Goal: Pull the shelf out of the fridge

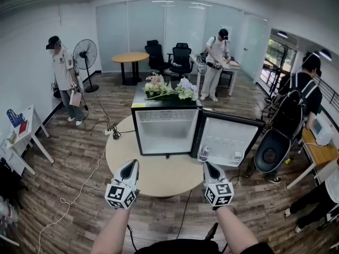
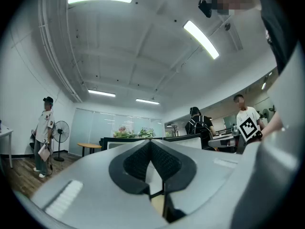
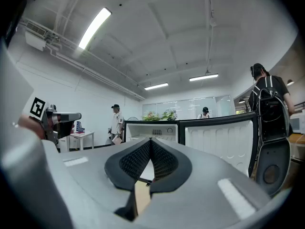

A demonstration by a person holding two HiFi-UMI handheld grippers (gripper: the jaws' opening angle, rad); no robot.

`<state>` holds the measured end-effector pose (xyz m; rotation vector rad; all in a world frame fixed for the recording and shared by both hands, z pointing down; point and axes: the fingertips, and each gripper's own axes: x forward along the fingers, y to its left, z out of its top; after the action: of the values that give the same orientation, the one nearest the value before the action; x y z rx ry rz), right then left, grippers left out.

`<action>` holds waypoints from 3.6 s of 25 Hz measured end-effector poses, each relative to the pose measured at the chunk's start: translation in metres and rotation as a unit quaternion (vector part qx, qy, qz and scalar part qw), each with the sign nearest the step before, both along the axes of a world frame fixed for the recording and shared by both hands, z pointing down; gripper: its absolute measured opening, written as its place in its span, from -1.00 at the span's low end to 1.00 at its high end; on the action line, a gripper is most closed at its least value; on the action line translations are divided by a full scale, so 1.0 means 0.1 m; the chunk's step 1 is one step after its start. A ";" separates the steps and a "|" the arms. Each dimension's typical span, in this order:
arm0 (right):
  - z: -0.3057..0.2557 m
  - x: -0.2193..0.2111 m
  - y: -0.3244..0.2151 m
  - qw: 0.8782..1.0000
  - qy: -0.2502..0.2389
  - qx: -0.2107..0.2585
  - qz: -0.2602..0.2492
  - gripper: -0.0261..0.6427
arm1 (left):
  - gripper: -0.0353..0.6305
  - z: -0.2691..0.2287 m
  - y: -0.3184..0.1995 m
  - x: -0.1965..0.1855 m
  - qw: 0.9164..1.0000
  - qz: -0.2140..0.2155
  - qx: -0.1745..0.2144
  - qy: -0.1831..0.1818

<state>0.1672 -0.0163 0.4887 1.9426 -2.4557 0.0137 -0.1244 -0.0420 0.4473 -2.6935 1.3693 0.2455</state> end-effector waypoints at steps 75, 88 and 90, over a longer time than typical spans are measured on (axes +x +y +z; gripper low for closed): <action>0.15 -0.40 -2.36 0.994 0.017 -0.016 -0.103 0.82 | -0.89 0.29 -2.22 0.53 1.000 0.022 -0.011 -0.017; 0.23 -0.54 -3.13 0.997 0.015 -0.022 -0.066 0.82 | -0.89 0.38 -2.98 0.66 0.996 0.084 0.000 -0.017; 0.25 -0.55 -3.21 0.998 0.012 -0.024 -0.061 0.82 | -0.89 0.39 -3.04 0.67 0.996 0.091 0.000 -0.015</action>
<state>0.1125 -0.3371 0.5137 1.7612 -2.5288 0.0495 -0.0574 -0.3457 0.4865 -2.8125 1.1161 0.2199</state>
